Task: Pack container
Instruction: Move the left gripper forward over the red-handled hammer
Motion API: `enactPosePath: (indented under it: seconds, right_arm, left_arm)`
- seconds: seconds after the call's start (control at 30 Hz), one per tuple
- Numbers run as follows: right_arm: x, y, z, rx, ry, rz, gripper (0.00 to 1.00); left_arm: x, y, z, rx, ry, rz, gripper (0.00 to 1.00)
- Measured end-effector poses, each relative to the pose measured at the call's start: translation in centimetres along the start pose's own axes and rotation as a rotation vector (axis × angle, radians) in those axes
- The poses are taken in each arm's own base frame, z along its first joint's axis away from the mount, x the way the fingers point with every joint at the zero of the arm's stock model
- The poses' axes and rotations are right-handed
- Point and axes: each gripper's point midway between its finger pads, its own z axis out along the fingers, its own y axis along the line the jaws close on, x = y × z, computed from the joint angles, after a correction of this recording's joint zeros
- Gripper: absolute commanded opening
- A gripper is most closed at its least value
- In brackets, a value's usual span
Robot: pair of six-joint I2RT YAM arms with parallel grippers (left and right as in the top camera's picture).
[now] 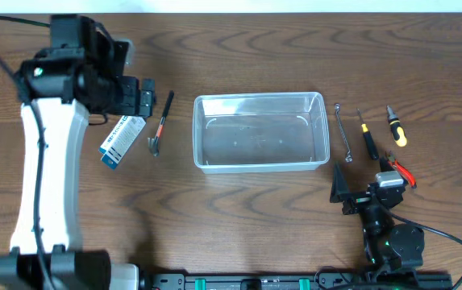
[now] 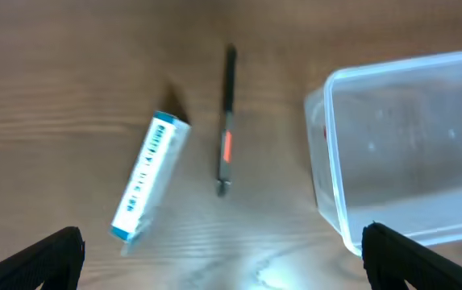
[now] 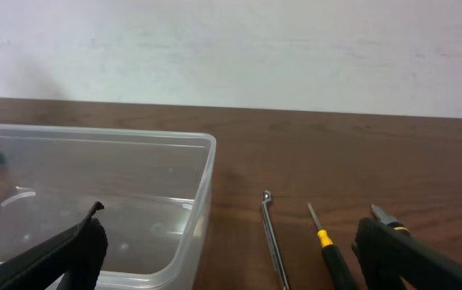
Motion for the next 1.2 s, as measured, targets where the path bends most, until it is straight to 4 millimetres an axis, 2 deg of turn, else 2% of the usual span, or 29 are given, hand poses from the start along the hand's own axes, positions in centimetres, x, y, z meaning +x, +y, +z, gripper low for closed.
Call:
enactPosePath:
  seconds: [0.07,0.2,0.27,0.53,0.87,1.07,1.2]
  right_arm:
    - [0.0,0.0,0.0,0.0,0.0,0.0,0.99]
    - [0.0,0.0,0.0,0.0,0.0,0.0,0.99]
    - [0.0,0.0,0.0,0.0,0.0,0.0,0.99]
    - [0.0,0.0,0.0,0.0,0.0,0.0,0.99]
    - [0.0,0.0,0.0,0.0,0.0,0.0,0.99]
    - [0.0,0.0,0.0,0.0,0.0,0.0,0.99]
    - [0.0,0.0,0.0,0.0,0.0,0.0,0.99]
  left_arm:
    - [0.2,0.0,1.2,0.018,0.039,-0.002,0.99]
    - [1.1,0.0,3.5,0.048,0.127,0.006,0.77]
    - [1.6,0.0,4.7,0.059,0.169,0.012,0.71]
    - [3.2,0.6,9.4,0.088,0.316,0.008,0.58]
    - [6.7,0.9,13.8,0.117,0.498,-0.025,0.55]
    - [7.4,0.8,15.0,0.125,0.539,-0.024,0.55]
    - [7.4,0.1,15.2,0.129,0.54,0.003,0.55]
